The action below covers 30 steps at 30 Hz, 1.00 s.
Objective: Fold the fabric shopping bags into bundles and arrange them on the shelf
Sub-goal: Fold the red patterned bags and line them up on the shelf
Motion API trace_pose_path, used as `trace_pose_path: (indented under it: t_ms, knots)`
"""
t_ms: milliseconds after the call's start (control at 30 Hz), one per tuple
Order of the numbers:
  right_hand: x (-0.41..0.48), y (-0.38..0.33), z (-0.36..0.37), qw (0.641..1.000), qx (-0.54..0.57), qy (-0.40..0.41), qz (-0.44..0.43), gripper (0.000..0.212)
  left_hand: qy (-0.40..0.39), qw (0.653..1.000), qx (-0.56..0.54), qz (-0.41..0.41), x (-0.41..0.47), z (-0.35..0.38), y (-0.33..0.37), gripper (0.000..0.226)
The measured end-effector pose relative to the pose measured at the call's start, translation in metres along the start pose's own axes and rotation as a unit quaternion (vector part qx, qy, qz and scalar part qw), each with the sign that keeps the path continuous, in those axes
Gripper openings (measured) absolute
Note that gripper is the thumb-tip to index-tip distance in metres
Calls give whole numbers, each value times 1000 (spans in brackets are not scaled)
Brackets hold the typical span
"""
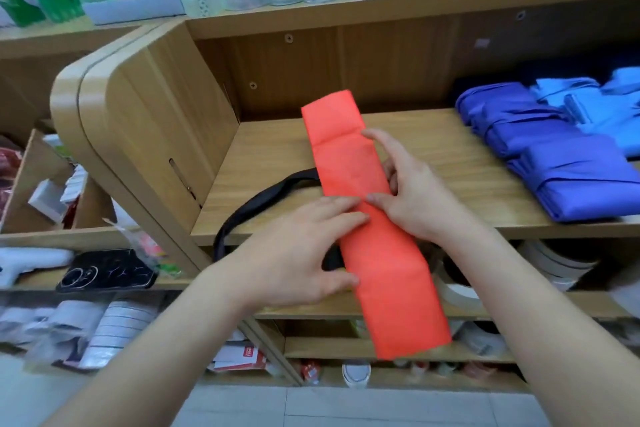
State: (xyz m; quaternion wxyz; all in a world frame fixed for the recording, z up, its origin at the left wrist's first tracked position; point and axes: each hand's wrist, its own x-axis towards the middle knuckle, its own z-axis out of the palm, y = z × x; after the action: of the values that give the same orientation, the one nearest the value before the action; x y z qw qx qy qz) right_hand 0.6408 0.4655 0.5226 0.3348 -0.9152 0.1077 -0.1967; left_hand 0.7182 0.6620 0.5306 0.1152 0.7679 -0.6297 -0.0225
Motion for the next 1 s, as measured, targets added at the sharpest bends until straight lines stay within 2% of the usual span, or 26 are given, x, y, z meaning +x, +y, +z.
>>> trace_pose_path:
  t_ms: [33,100,200,233,267,333,400,467,567,700,800,867,1000]
  knots:
    - [0,0,1,1000,-11,7,-5,71,-52,998,26,-6,-3,6,0,93]
    - [0,2,2,999,-31,6,1,42,-53,996,71,-24,-4,17,0,100]
    - [-1,1,1,998,-55,-27,-1,12,93,994,21,-46,2,22,2,67]
    - [-1,1,-1,998,-52,-35,-2,14,148,987,-28,-54,3,23,0,55]
    - [-1,2,-3,998,-40,-41,0,29,189,977,-81,-60,3,22,-1,41]
    - [-3,3,-7,998,38,-50,-7,70,216,950,-189,-118,3,13,2,12]
    - [-6,1,-9,990,123,-69,4,91,212,916,-273,-206,6,3,4,11]
    - [-8,-2,-7,989,118,-81,29,103,222,901,-264,-264,10,1,3,16]
    - [-12,-8,0,996,36,-36,68,80,241,884,-241,-320,16,2,3,49]
    - [-12,-7,11,993,-80,1,84,56,236,892,-189,-335,19,-1,8,64]
    - [-12,-10,12,992,-92,32,83,44,245,908,-133,-314,21,0,9,59]
    - [-13,-11,12,991,-82,41,94,36,241,925,-55,-290,21,1,7,52]
    - [-10,-13,9,994,-48,26,94,52,234,947,134,-177,24,5,6,37]
